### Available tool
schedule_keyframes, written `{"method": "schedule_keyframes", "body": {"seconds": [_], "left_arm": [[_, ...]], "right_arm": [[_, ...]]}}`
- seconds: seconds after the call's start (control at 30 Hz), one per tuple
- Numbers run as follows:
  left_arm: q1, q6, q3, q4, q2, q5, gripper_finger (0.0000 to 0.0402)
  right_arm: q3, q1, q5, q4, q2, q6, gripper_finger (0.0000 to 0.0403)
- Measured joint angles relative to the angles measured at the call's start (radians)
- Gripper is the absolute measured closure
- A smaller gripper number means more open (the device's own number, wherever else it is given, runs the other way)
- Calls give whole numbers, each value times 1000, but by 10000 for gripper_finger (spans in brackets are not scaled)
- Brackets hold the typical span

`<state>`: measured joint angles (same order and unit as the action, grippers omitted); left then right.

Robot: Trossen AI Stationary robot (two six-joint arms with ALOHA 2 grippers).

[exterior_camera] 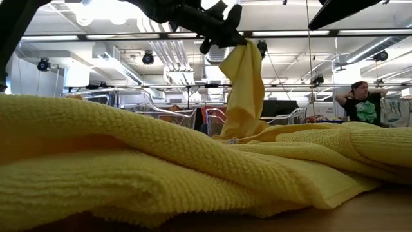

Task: Sort microfiber towel by color & place in baskets
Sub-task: Put the yellow microfiber towel into the right transparent bin

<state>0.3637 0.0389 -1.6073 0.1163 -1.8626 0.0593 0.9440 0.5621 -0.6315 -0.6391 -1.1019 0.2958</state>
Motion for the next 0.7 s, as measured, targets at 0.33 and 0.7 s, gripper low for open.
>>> {"method": "schedule_keyframes", "body": {"seconds": [0.33,0.7], "left_arm": [[1,-19,14,-93,0,-2,401],[1,-22,29,-242,0,-1,401]], "right_arm": [[-11,0,0,1,0,2,390],[-13,0,0,11,0,1,390]]}}
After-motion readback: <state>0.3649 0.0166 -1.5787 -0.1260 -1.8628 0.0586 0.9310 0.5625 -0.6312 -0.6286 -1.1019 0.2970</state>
